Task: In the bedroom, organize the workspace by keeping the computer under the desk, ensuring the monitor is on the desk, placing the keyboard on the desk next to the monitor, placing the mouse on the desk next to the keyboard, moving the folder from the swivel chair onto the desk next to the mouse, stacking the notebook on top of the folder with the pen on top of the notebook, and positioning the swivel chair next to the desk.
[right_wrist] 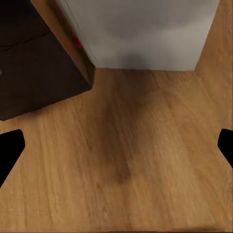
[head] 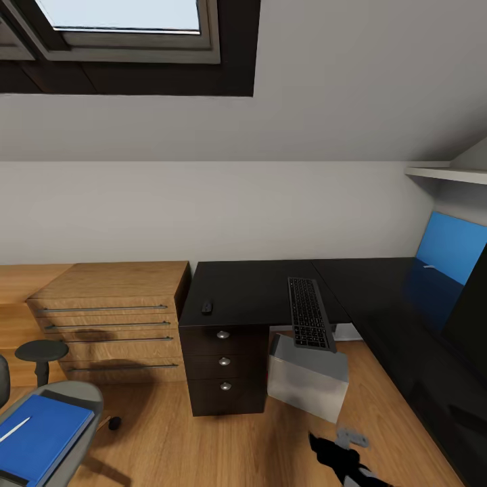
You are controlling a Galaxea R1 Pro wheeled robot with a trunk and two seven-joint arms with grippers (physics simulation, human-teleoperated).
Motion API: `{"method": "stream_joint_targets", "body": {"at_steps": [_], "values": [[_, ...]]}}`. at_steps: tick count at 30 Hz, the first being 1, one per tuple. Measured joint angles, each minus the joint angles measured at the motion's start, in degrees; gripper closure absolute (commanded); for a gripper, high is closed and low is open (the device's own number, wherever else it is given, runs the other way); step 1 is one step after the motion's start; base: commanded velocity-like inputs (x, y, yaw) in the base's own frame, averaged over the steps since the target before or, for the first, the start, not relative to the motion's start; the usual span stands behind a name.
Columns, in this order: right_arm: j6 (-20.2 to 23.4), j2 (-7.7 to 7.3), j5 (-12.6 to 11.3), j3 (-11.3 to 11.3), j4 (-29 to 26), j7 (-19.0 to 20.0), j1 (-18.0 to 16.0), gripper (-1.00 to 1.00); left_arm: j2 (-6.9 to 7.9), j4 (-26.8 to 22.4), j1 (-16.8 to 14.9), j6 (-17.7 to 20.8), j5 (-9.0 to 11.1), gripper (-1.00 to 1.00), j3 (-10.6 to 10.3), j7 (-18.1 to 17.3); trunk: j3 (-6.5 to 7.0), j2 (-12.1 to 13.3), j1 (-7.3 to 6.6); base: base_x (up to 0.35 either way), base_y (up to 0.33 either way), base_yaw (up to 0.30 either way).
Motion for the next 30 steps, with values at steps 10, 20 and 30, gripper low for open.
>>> {"method": "stream_joint_targets", "body": {"at_steps": [10, 20, 30], "values": [[-2.0, 0.1, 2.0, -0.1, 0.0, -7.7, 3.7, -1.0, 0.05, 0.0, 0.0, 0.0, 0.0, -1.0, 0.0, 0.0, 0.0, 0.0, 0.0, 0.0, 0.0, 0.0], [-6.6, 2.57, 8.3, -0.1, 0.0, -8.8, 6.4, -1.0, 0.32, 0.0, 0.0, -0.1, 0.1, -1.0, 0.1, 0.1, 0.0, 0.0, 0.0, 0.0, 0.0, 0.0], [-7.9, 4.47, 12.1, -0.2, 0.0, -8.8, 7.9, -1.0, 0.35, 0.0, 0.0, -0.1, 0.1, -1.0, 0.1, 0.1, 0.0, 0.0, 0.0, 0.0, 0.0, 0.0]]}}
